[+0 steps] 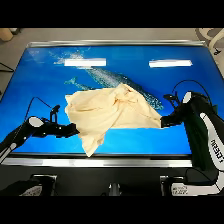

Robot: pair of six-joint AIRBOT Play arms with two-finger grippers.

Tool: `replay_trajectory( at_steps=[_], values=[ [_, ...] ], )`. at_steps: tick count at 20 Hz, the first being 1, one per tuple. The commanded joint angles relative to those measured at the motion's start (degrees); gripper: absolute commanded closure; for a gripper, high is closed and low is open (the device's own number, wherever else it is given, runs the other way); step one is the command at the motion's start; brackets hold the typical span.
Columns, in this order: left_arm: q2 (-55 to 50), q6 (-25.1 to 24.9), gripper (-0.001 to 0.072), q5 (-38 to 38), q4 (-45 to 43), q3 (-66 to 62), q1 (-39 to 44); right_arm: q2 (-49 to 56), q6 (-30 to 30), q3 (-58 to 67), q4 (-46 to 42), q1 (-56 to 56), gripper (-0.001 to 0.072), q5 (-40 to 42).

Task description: Fold the shirts.

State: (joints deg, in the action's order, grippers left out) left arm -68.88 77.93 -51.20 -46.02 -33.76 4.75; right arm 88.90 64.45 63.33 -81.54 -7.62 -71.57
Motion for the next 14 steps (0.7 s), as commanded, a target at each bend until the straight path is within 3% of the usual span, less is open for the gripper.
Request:
replay_trajectory(
  at_steps=[1, 7, 8, 9, 14],
  values=[
    [0.7, 0.0, 0.0678, 0.0, 0.0, -0.1, 0.0, 0.3, 2.0, 0.0, 0.3, 0.0, 0.0371, 1.2],
    [0.7, 0.0, 0.0678, 0.0, 0.0, -0.1, 0.0, 1.7, 2.0, 0.0, 0.3, 0.0, 0.0453, -1.7],
    [0.7, 0.0, 0.0678, 0.0, 0.0, -0.1, 0.0, 2.3, 2.0, 0.0, 0.3, 0.0, 0.0533, -2.5],
    [0.7, 0.0, 0.0678, 0.0, 0.0, -0.1, 0.0, 2.6, 2.0, 0.0, 0.1, 0.0, 0.0685, -2.7],
    [3.8, -2.6, 0.0681, -4.0, 0.0, -7.8, -2.4, -2.5, -0.7, 7.4, -0.6, 0.0, 0.0694, -3.4]
  ],
)
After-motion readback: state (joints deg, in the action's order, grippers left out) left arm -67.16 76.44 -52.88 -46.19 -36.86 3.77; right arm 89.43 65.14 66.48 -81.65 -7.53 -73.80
